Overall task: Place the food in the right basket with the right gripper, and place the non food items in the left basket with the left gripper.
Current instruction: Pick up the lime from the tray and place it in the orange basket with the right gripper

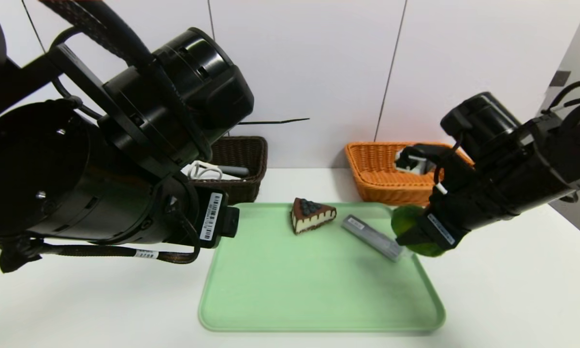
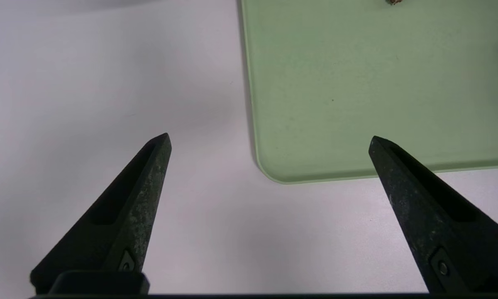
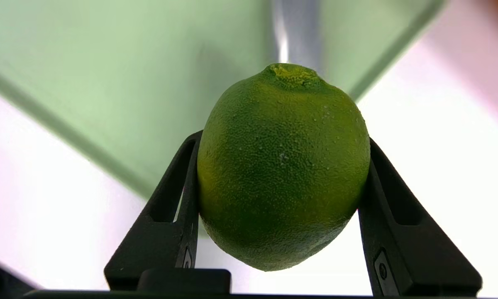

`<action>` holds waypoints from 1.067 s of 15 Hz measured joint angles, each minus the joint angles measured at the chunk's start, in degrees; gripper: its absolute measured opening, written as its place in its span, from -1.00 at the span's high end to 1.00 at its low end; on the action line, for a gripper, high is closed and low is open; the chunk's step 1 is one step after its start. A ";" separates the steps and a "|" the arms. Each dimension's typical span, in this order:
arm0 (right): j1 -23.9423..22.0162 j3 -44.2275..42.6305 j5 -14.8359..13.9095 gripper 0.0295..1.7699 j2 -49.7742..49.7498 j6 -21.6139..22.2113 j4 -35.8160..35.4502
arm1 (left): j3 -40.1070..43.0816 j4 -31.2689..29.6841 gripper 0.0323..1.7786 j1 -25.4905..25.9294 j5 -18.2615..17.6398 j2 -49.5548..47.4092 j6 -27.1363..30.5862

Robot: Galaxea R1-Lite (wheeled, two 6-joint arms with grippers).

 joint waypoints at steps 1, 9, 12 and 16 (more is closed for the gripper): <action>-0.66 -0.27 0.00 -0.16 -0.85 0.52 -3.11 | 0.05 -0.02 -0.90 -0.02 0.00 0.00 0.05; -6.25 -2.01 -3.00 -0.16 0.94 6.58 -28.39 | 0.24 0.07 -0.90 -0.02 0.00 0.00 0.05; -6.75 -2.18 -8.56 -0.15 4.88 7.08 -37.67 | 0.22 0.09 -0.90 0.02 0.00 0.02 0.02; -7.44 -2.39 -12.51 -0.15 11.08 7.03 -44.93 | 0.17 0.09 -0.90 0.05 0.02 0.00 -0.02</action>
